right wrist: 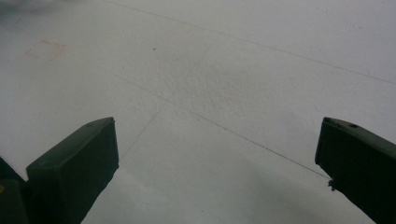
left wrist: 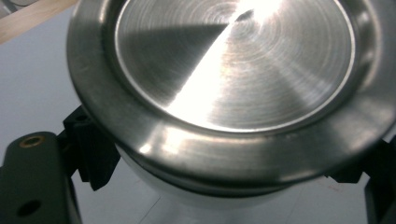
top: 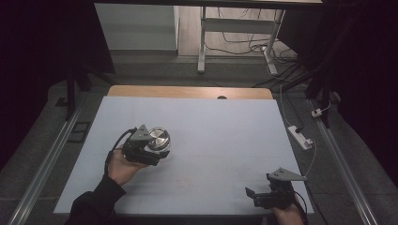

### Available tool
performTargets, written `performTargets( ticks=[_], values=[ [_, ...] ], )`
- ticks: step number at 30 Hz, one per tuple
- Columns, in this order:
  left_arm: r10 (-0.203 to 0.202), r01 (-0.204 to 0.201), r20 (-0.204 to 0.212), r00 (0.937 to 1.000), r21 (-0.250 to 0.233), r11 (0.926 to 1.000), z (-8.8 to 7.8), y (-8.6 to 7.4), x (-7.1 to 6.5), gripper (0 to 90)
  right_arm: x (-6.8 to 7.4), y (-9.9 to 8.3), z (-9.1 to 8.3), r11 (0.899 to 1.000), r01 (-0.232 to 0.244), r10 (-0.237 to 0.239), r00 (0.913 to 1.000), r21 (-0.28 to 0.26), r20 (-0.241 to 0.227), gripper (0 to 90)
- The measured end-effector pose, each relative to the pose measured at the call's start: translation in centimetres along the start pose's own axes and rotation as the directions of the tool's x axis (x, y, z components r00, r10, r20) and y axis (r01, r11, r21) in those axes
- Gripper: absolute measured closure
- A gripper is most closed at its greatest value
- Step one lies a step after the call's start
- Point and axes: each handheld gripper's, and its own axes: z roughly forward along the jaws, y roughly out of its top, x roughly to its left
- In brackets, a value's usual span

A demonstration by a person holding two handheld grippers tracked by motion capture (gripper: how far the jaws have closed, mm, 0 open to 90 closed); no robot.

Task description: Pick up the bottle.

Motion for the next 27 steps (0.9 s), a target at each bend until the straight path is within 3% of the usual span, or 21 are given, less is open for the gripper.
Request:
performTargets(
  ticks=[9,27],
  values=[
    [0.038,-0.037,0.047,0.9982,-0.022,0.9991,0.8,1.8,-1.6,15.2,0.0,0.0,0.0,1.000,-0.002,0.002,1.0000,-0.002,-0.001,0.0],
    [0.077,-0.075,0.132,0.9883,-0.023,0.9969,2.5,2.5,-4.2,15.2,0.1,0.0,0.0,1.000,0.005,-0.005,1.0000,-0.001,0.000,0.0]
  ],
)
